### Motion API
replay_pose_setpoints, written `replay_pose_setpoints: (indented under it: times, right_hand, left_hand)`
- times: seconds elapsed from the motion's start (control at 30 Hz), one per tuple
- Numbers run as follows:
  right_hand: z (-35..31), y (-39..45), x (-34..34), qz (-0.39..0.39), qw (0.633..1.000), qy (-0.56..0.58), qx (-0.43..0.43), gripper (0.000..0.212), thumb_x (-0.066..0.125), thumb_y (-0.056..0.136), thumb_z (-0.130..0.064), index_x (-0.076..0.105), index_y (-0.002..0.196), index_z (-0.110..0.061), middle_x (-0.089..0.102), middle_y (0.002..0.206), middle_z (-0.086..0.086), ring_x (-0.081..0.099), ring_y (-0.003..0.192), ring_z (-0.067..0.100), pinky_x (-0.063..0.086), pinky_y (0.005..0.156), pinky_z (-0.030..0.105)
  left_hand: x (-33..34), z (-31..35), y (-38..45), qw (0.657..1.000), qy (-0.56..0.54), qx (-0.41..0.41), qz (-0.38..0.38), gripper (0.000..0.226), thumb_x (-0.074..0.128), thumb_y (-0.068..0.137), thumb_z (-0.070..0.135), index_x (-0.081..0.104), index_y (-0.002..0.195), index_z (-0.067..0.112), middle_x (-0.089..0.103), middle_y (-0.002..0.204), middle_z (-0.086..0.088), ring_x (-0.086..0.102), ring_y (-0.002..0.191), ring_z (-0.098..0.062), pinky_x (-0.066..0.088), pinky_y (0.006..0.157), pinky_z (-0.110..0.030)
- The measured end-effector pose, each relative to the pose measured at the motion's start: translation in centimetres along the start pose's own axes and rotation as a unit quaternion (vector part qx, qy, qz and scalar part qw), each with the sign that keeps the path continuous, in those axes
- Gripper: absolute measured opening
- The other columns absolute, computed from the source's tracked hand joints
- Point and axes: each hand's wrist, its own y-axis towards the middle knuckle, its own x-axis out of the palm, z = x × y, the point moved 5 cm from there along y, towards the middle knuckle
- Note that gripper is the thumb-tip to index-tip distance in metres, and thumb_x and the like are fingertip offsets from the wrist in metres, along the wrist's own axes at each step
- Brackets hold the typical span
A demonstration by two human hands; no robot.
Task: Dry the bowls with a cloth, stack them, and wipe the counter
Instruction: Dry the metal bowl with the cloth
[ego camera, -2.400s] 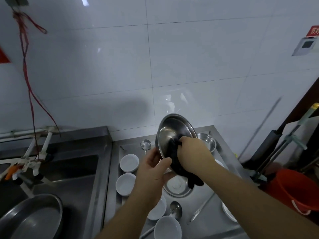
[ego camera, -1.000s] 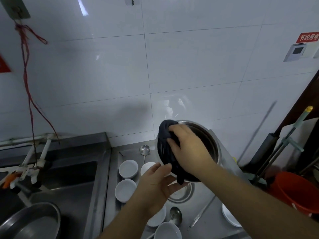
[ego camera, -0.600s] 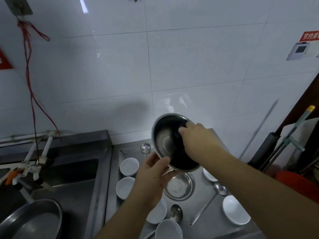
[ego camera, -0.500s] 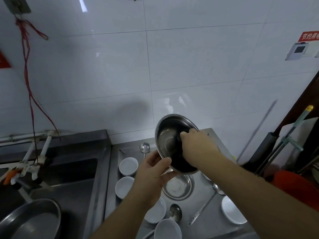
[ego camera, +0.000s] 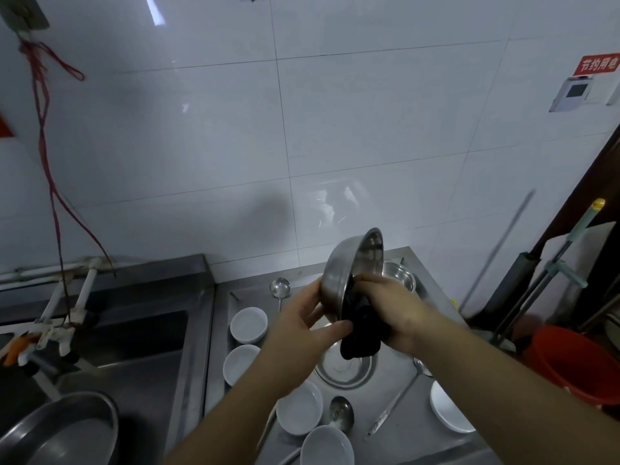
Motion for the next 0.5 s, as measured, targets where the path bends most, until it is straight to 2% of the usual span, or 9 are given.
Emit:
replay_pose_setpoints:
  times: [0.07, 0.13, 0.2, 0.23, 0.27, 0.33, 0.4, 0.43, 0.5]
  right_hand:
    - [0.1, -0.2, 0.1, -0.004, 0.995, 0.093, 0.022, 0.026, 0.058, 0.100, -0.016, 0.077, 0.110, -0.002, 0.073, 0.114, 0.030, 0.075, 0.096, 0.040, 0.063, 0.080, 0.046]
    - [0.2, -0.3, -0.1, -0.012, 0.984, 0.174, 0.040, 0.037, 0.055, 0.105, -0.028, 0.079, 0.105, 0.001, 0.076, 0.109, 0.026, 0.077, 0.095, 0.037, 0.064, 0.076, 0.044]
    - [0.2, -0.2, -0.8, -0.022, 0.966, 0.257, 0.035, 0.053, 0.045, 0.109, -0.028, 0.080, 0.081, 0.001, 0.078, 0.082, 0.019, 0.079, 0.072, 0.028, 0.063, 0.059, 0.034]
    - [0.1, -0.1, -1.4, -0.020, 0.954, 0.297, 0.023, 0.055, 0.041, 0.109, -0.026, 0.076, 0.075, -0.001, 0.075, 0.068, 0.015, 0.076, 0.059, 0.024, 0.060, 0.050, 0.030]
    - [0.1, -0.1, -2.2, -0.015, 0.947, 0.322, 0.005, 0.047, 0.040, 0.108, -0.023, 0.071, 0.078, -0.005, 0.073, 0.062, 0.010, 0.073, 0.053, 0.021, 0.058, 0.046, 0.029]
    - [-0.5, -0.1, -3.3, -0.013, 0.938, 0.346, -0.033, 0.036, 0.049, 0.100, -0.031, 0.073, 0.089, -0.006, 0.078, 0.076, 0.010, 0.078, 0.067, 0.022, 0.063, 0.059, 0.033]
    - [-0.7, -0.1, -3.7, -0.053, 0.929, 0.365, -0.031, 0.056, 0.056, 0.098, -0.055, 0.083, 0.101, -0.007, 0.080, 0.104, 0.015, 0.079, 0.094, 0.030, 0.064, 0.081, 0.043]
    - [-1.0, -0.5, -3.4, -0.072, 0.932, 0.354, -0.020, 0.059, 0.063, 0.093, -0.062, 0.083, 0.103, -0.008, 0.079, 0.109, 0.016, 0.077, 0.100, 0.032, 0.062, 0.086, 0.045]
    - [-1.4, -0.9, -3.2, -0.093, 0.946, 0.311, -0.011, 0.044, 0.081, 0.084, -0.049, 0.082, 0.101, -0.009, 0.078, 0.102, 0.015, 0.077, 0.094, 0.033, 0.062, 0.083, 0.045]
  left_hand:
    - [0.0, 0.4, 0.2, 0.997, 0.073, 0.034, -0.007, 0.067, 0.081, 0.089, 0.015, 0.058, 0.141, 0.050, 0.068, 0.138, 0.018, 0.057, 0.135, 0.000, 0.054, 0.102, -0.021]
    - [0.1, 0.5, 0.3, 0.993, 0.104, 0.044, -0.015, 0.070, 0.083, 0.088, 0.019, 0.055, 0.143, 0.053, 0.067, 0.134, 0.021, 0.058, 0.131, 0.003, 0.055, 0.096, -0.014]
    - [0.0, 0.4, 0.3, 0.991, 0.127, 0.046, -0.014, 0.072, 0.083, 0.087, 0.023, 0.052, 0.143, 0.056, 0.067, 0.130, 0.023, 0.060, 0.127, 0.004, 0.055, 0.095, -0.014]
    - [-0.1, 0.4, 0.3, 0.988, 0.144, 0.049, -0.011, 0.074, 0.083, 0.087, 0.022, 0.050, 0.144, 0.057, 0.066, 0.130, 0.024, 0.060, 0.127, 0.004, 0.055, 0.096, -0.014]
    - [-0.2, 0.2, 0.2, 0.986, 0.161, 0.045, -0.011, 0.077, 0.083, 0.087, 0.023, 0.047, 0.145, 0.059, 0.064, 0.132, 0.025, 0.059, 0.128, 0.005, 0.055, 0.098, -0.016]
    - [-0.4, -0.1, 0.1, 0.979, 0.201, 0.032, -0.015, 0.083, 0.083, 0.088, 0.027, 0.039, 0.148, 0.063, 0.059, 0.139, 0.032, 0.056, 0.129, 0.010, 0.054, 0.102, -0.019]
    - [-0.5, -0.1, -0.1, 0.966, 0.257, 0.032, -0.023, 0.087, 0.082, 0.090, 0.033, 0.030, 0.150, 0.067, 0.053, 0.144, 0.037, 0.053, 0.128, 0.017, 0.051, 0.102, -0.016]
    - [-0.6, 0.0, 0.0, 0.957, 0.286, 0.035, -0.024, 0.088, 0.081, 0.090, 0.035, 0.027, 0.151, 0.068, 0.051, 0.146, 0.037, 0.052, 0.127, 0.019, 0.048, 0.103, -0.015]
    - [-0.7, 0.4, -0.1, 0.942, 0.332, 0.051, -0.021, 0.090, 0.079, 0.091, 0.034, 0.022, 0.152, 0.068, 0.049, 0.149, 0.034, 0.051, 0.132, 0.013, 0.043, 0.107, -0.017]
